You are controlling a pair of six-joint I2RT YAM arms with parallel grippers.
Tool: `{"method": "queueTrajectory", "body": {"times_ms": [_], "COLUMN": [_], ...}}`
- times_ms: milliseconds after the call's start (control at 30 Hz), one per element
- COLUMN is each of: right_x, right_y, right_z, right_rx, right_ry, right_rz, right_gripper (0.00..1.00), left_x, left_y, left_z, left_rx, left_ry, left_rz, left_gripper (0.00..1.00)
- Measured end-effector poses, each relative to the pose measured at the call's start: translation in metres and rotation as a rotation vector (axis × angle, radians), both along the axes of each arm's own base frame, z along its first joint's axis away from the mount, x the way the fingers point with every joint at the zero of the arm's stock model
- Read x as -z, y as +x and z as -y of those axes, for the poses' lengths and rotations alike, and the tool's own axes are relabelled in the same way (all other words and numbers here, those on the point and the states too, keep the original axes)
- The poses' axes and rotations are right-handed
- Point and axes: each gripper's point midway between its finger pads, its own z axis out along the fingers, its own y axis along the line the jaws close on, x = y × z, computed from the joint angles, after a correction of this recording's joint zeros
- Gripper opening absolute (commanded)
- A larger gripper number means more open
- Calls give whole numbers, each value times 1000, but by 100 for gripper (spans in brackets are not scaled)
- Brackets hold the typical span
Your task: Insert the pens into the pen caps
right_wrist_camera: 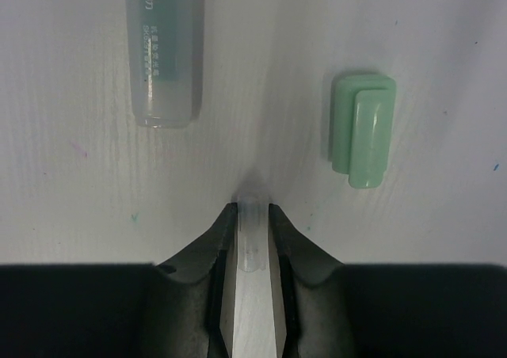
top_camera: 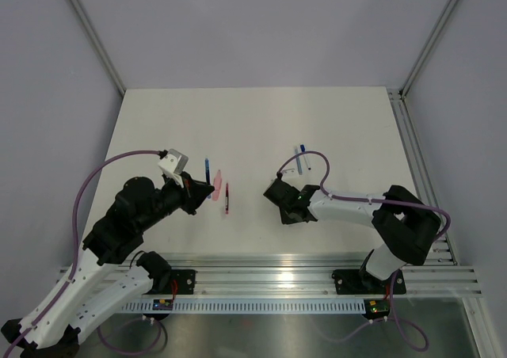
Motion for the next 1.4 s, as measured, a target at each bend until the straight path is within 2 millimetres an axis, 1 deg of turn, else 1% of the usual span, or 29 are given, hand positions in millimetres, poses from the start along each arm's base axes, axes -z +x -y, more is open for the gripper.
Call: {"method": "queueTrajectory", "body": {"times_ms": [133, 300, 467, 600, 767, 900, 1100, 1400], "right_x": [0, 0, -5, -15, -24, -23, -9, -8], "right_y": [0, 0, -3, -3, -3, -3, -4, -4], "right_z": [0, 1, 6, 6, 4, 4, 5, 5], "right_rx": [0, 5, 6, 5, 4, 4, 3, 4], "right_ry": [0, -6, -12, 7, 31, 29, -5, -8], "right_rz": [1, -2, -6, 8, 24, 21, -5, -5], "right_gripper": [25, 37, 39, 39, 34, 34, 31, 26], "left_x": [0, 0, 0, 0, 0, 0, 0, 0], "left_y": [0, 0, 0, 0, -1, -1, -1, -1], "left_z": [0, 0, 0, 0, 0, 0, 0, 0], "left_rx": [0, 3, 3, 4, 4, 4, 4, 4], "left_ry": [0, 0, 0, -1, -2, -2, -3, -2], "left_rz": [0, -1, -1, -1, 0, 0, 0, 0], "left_gripper": [0, 0, 0, 0, 0, 0, 0, 0]}}
